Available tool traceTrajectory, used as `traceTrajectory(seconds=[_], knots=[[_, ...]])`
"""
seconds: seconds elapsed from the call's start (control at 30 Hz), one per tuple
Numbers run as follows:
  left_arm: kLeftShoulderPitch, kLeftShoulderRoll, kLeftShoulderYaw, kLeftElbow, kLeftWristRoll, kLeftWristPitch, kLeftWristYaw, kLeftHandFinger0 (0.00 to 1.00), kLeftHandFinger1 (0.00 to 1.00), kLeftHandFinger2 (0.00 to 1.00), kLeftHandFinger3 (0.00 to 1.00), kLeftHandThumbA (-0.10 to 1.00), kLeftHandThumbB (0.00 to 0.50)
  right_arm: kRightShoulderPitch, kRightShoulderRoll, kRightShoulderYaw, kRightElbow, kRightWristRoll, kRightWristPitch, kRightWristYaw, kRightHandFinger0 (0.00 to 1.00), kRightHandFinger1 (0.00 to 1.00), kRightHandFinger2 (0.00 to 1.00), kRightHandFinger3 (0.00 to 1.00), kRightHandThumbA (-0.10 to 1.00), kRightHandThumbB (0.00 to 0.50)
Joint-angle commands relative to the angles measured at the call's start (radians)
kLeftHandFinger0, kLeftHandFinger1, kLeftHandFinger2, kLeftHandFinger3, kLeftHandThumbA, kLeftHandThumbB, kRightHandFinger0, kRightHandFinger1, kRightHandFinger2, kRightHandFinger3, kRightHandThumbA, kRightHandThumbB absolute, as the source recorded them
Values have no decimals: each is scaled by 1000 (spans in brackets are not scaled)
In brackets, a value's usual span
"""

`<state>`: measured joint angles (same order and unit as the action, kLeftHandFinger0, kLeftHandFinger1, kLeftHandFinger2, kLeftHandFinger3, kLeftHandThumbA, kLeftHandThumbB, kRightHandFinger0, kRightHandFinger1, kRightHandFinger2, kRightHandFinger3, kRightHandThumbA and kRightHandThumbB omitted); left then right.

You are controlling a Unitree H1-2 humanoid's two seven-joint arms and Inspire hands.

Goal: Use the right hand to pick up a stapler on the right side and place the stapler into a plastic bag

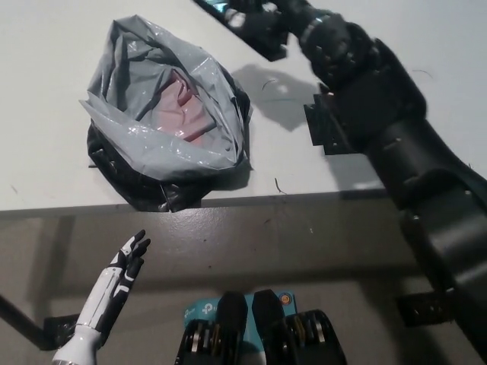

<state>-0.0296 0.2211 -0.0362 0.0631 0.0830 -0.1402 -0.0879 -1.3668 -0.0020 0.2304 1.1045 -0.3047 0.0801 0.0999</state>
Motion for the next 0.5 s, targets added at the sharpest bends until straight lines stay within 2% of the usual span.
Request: traceTrajectory(seconds=[0.0,0.03,0.07,0.1,0.13,0.17,0.2,0.23,0.27,0.3,0.33,0.37,0.4,0.47], knots=[[-2,12,6,-31,-14,-30,-15,1000,1000,1000,1000,1000,306,-116,43,20,4,-13,-6,-3,60,526,840,729,-100,180],[0,12,4,-29,-12,-34,-15,1000,1000,1000,1000,1000,306,-124,63,43,27,-30,-19,-11,40,471,773,681,-100,174],[2,11,4,-29,-11,-35,-14,1000,1000,1000,1000,1000,309,-124,72,55,39,-38,-33,-17,171,642,959,855,-100,163],[3,9,4,-31,-11,-33,-13,1000,1000,1000,1000,1000,310,-123,86,63,60,-41,-61,-30,280,727,915,773,-100,172],[6,8,2,-34,-7,-33,-12,1000,1000,1000,1000,1000,304,-117,101,71,81,-42,-90,-43,225,602,634,535,-100,165],[9,8,1,-36,-5,-33,-12,1000,1000,1000,1000,1000,302,-112,113,76,92,-43,-102,-49,123,429,476,421,-100,159],[11,8,-1,-38,-3,-34,-12,1000,1000,1000,1000,1000,301,-108,124,81,106,-42,-113,-54,39,347,485,444,-100,162],[10,7,-1,-40,-6,-33,-13,1000,1000,1000,1000,1000,294,-108,134,90,120,-48,-110,-60,2,262,532,530,-100,158],[9,7,0,-43,-7,-31,-14,1000,1000,1000,1000,1000,294,-110,144,98,137,-56,-111,-69,13,299,576,548,-100,164],[7,7,0,-46,-8,-28,-14,1000,1000,1000,1000,1000,293,-113,152,106,153,-62,-114,-79,4,287,549,564,-100,167],[6,8,0,-48,-8,-27,-14,1000,1000,1000,1000,1000,302,-111,163,111,173,-64,-120,-88,1,254,561,592,-100,167],[5,8,0,-49,-7,-26,-14,1000,1000,1000,1000,1000,304,-111,170,114,187,-65,-125,-93,0,269,591,628,-100,172],[1,12,1,-45,-3,-23,-13,1000,1000,1000,1000,1000,321,-104,184,131,213,-78,-138,-111,0,279,680,713,-100,171],[-2,13,1,-45,2,-17,-12,1000,1000,1000,1000,1000,324,-98,191,150,231,-94,-145,-130,0,335,762,760,-100,185]])
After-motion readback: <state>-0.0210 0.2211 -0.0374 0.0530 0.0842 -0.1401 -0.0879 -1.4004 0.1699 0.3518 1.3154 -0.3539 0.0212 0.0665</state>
